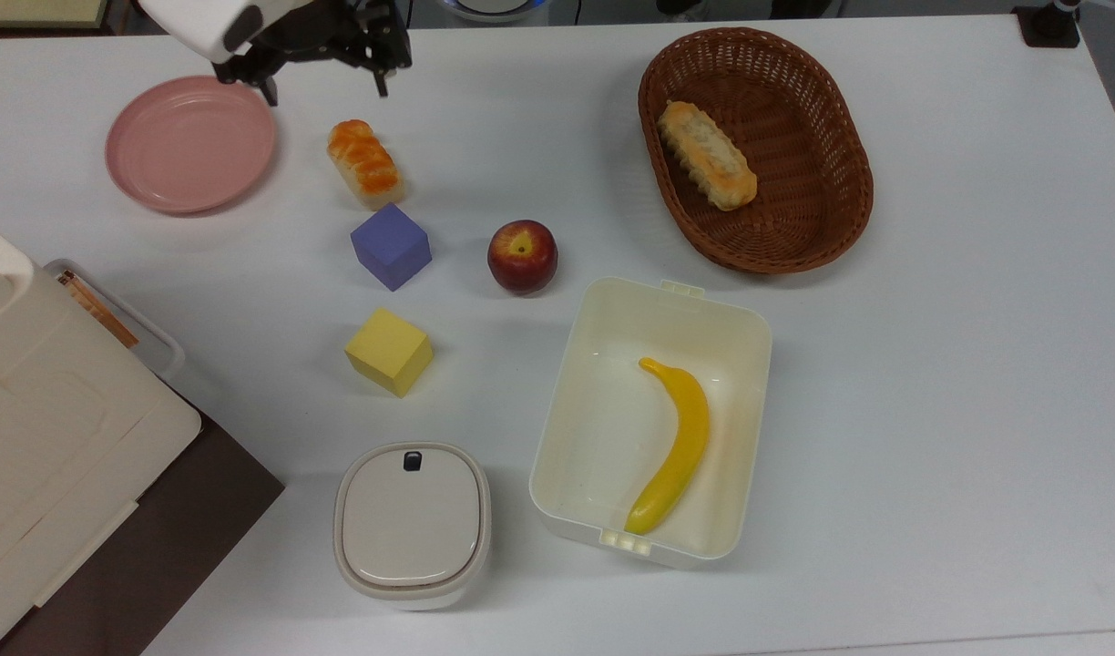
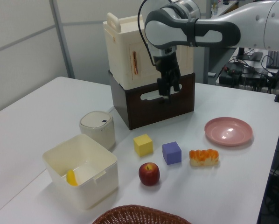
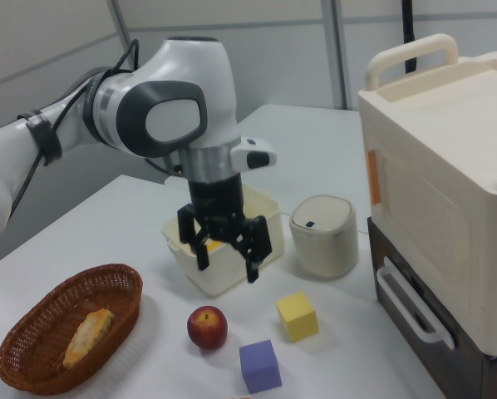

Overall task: Put the bread in the basket
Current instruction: 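Move the gripper over the small orange-topped bread roll and lower it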

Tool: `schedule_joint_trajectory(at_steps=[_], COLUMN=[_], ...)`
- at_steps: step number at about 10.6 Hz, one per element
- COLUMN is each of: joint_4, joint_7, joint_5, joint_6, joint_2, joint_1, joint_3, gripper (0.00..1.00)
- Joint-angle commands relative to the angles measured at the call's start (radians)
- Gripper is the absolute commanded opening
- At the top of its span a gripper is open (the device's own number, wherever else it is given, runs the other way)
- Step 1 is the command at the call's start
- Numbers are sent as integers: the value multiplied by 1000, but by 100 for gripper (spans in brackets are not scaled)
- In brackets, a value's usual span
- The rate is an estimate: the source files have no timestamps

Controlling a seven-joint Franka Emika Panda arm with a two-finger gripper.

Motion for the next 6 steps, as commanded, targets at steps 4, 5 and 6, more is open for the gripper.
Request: schedule_joint_trajectory(at_steps=[4, 5, 6], joint_4=[-130, -143, -155], joint_7=[-142, -153, -156], joint_5=[-51, -65, -79], joint_6=[-77, -77, -77], joint_2=[7, 23, 46], joint_1=[3, 0, -1], joint_3=[-2, -6, -9], gripper=[100, 100, 100])
